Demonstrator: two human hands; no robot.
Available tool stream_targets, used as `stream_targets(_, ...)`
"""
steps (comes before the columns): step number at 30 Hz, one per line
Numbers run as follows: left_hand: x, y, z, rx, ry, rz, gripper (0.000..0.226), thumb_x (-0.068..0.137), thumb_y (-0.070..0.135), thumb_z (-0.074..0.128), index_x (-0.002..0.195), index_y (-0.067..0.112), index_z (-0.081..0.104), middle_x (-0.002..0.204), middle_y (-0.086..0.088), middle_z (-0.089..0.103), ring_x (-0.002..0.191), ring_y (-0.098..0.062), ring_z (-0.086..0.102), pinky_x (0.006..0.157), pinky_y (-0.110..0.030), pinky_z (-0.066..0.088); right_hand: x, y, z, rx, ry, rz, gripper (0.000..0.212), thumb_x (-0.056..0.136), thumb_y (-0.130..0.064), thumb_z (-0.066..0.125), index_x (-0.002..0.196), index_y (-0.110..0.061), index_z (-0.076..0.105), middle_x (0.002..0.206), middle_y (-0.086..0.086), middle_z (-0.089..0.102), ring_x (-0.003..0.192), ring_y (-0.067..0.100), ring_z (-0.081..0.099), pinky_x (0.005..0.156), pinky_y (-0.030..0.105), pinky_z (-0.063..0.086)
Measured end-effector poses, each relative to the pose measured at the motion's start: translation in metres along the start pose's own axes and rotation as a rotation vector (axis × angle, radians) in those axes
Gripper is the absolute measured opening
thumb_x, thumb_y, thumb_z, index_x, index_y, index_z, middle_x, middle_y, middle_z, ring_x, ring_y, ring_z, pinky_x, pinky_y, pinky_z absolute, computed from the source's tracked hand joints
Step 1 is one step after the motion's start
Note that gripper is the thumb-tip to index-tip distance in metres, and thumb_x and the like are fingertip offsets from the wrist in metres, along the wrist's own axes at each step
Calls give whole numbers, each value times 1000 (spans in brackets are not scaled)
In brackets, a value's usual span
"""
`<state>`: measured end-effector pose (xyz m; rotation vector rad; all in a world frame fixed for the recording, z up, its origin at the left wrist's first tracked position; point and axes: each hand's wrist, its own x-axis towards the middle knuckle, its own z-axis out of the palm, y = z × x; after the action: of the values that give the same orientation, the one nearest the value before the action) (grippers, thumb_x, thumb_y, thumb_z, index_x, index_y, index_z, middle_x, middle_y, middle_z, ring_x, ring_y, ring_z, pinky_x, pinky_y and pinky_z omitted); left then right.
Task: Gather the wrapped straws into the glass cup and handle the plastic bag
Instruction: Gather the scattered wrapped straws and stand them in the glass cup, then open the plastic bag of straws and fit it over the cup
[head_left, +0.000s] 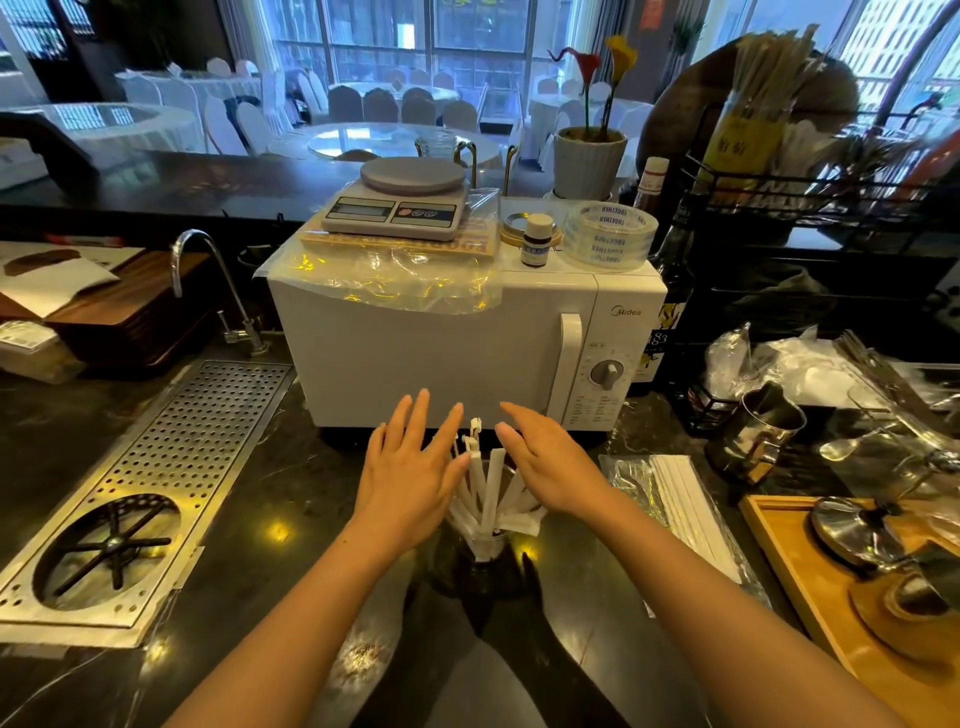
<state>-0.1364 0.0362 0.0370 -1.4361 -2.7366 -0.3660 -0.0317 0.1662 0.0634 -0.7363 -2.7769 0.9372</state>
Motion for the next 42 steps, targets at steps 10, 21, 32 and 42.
stream_targets(10,24,-1,-62,3,315,194,55,94,41,27,131,33,-14,144,7,-19,139,-16,-16,114,-38,-7,-6,-22,-29,-284,169,-98,72,93,-52,21,141,-17,-20,155,4,-20,141,16,-20,112,33,-11)
stream_targets(21,92,7,-180,286,640,239,56,89,55,5,132,30,-21,142,5,-27,133,-17,-25,109,-38,-21,5,-78,-140,-518,486,-169,71,90,-57,19,123,-23,-34,142,-2,-36,140,20,-25,113,39,-14)
stream_targets(32,129,34,-256,238,743,212,60,93,47,20,129,29,-24,140,6,-31,131,-13,-28,113,-45,-13,1,-102,-221,-597,672,-176,71,74,-65,-1,117,-28,-44,135,-4,-42,127,13,-37,108,36,-19)
stream_targets(42,134,116,-186,60,586,335,63,92,49,19,127,29,-29,137,4,-36,133,-18,-29,114,-46,-13,-25,-44,-209,-594,629,-11,75,90,-58,17,114,-27,-46,132,-4,-45,128,12,-36,110,35,-16)
